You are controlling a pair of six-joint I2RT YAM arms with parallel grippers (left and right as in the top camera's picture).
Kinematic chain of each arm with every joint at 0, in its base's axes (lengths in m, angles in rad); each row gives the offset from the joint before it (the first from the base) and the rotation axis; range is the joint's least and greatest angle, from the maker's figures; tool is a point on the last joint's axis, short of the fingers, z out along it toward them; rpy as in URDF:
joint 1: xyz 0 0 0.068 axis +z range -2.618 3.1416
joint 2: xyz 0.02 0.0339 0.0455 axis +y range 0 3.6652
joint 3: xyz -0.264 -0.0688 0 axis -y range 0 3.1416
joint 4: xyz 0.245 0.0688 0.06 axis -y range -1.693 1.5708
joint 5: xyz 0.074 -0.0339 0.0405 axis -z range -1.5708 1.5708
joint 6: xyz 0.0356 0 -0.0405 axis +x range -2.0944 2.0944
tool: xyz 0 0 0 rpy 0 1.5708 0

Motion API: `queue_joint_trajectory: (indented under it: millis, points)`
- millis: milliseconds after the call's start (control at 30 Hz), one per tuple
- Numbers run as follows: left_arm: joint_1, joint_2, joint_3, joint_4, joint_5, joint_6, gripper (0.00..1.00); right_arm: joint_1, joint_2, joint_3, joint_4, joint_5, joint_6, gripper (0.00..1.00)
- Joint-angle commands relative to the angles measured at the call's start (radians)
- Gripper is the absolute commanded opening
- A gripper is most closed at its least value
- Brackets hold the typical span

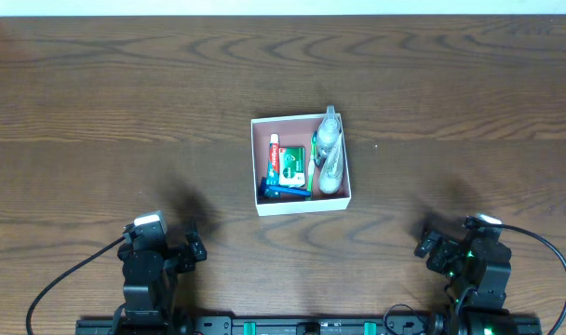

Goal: Pack container

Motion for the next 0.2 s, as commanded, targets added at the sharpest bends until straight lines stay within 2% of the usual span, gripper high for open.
queue_joint_trajectory:
  millis: [0,167]
  points:
    - [-0.004,-0.006,-0.013,0.002,-0.002,0.003,0.98,-0.003,-0.008,-0.006,0.001,-0.003,0.014,0.99]
    - [-0.004,-0.006,-0.013,0.002,-0.002,0.003,0.98,-0.003,-0.008,-0.006,0.001,-0.003,0.014,0.99]
